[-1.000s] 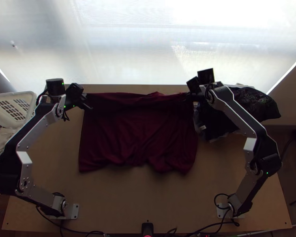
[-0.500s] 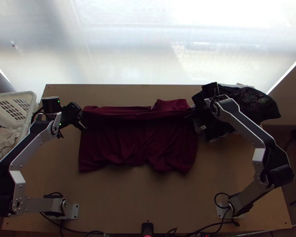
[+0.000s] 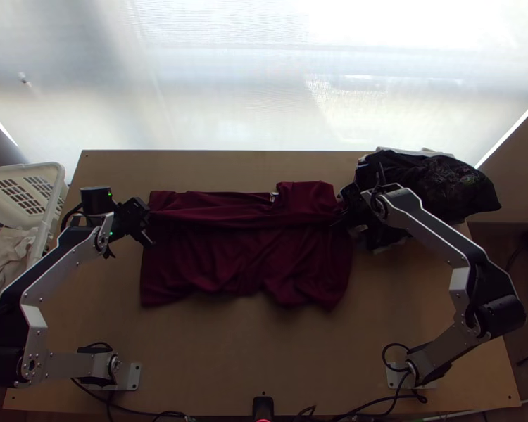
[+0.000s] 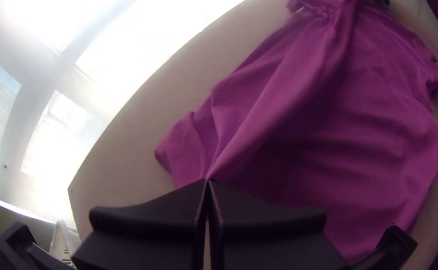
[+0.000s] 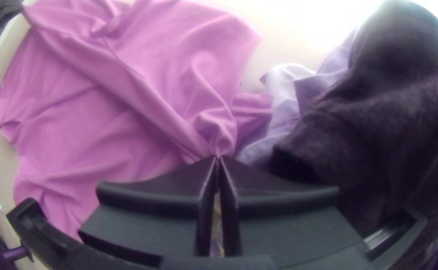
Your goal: Fold the t-shirt
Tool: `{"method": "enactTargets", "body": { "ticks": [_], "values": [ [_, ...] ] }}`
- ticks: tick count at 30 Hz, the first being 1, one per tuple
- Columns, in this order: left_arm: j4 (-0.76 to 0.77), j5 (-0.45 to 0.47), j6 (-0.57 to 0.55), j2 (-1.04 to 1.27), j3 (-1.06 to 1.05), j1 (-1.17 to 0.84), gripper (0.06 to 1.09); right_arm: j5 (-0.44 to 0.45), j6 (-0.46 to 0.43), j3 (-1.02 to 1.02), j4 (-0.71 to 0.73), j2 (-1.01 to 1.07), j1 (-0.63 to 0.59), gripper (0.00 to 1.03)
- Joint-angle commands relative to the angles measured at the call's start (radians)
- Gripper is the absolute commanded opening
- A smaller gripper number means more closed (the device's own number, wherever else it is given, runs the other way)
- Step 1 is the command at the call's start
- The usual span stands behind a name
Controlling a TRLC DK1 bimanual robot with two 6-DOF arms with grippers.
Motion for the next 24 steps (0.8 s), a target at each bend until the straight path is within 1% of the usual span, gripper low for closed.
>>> {"method": "enactTargets", "body": {
  "ticks": [1,3,4,5,6,7,8,9,10,11,12,14,18,21,24],
  "values": [
    [0.018,-0.004,0.021,0.011,-0.04,0.002,0.1,-0.001,0.008,-0.039,-0.002,0.009,0.019,0.03],
    [0.038,-0.01,0.025,0.013,-0.055,0.003,0.1,-0.001,0.008,-0.044,0.003,0.009,0.021,0.03],
    [0.047,-0.015,0.025,0.014,-0.062,0.003,0.1,-0.001,0.01,-0.045,0.003,0.009,0.021,0.05],
    [0.058,-0.019,0.021,0.018,-0.063,0.008,0.14,0.001,0.018,-0.048,0.004,0.006,0.019,0.17],
    [0.059,-0.019,0.015,0.019,-0.062,0.011,0.22,0.001,0.018,-0.053,0.006,0.002,0.019,0.32],
    [0.059,-0.019,0.006,0.019,-0.058,0.012,0.39,0.001,0.016,-0.056,0.004,-0.001,0.019,0.49],
    [0.059,-0.019,-0.006,0.021,-0.051,0.018,0.61,0.001,0.013,-0.06,0.004,-0.006,0.022,0.65],
    [0.059,-0.019,-0.015,0.024,-0.042,0.025,0.9,0.001,0.01,-0.065,0.004,-0.012,0.024,0.8],
    [0.059,-0.019,-0.029,0.028,-0.029,0.031,1.05,0.001,0.01,-0.068,0.006,-0.02,0.027,0.9],
    [0.059,-0.019,-0.032,0.031,-0.017,0.04,1.04,0.001,0.012,-0.068,0.006,-0.029,0.028,0.97],
    [0.059,-0.019,-0.04,0.033,-0.002,0.048,1.04,0.004,0.015,-0.067,0.007,-0.041,0.03,0.99],
    [0.042,-0.018,-0.098,0.016,0.047,0.066,1.04,0.004,0.024,-0.062,0.009,-0.081,0.031,0.99],
    [-0.136,0.016,-0.176,-0.059,0.17,0.095,1.04,0.004,0.035,-0.067,-0.011,-0.167,0.036,0.99],
    [-0.307,0.081,-0.164,-0.208,0.172,0.086,1.04,0.002,0.05,-0.103,-0.062,-0.288,0.057,0.99],
    [-0.447,0.093,-0.092,-0.372,0.113,0.023,1.04,0.002,0.048,-0.162,-0.131,-0.408,0.12,0.98]
  ]
}}
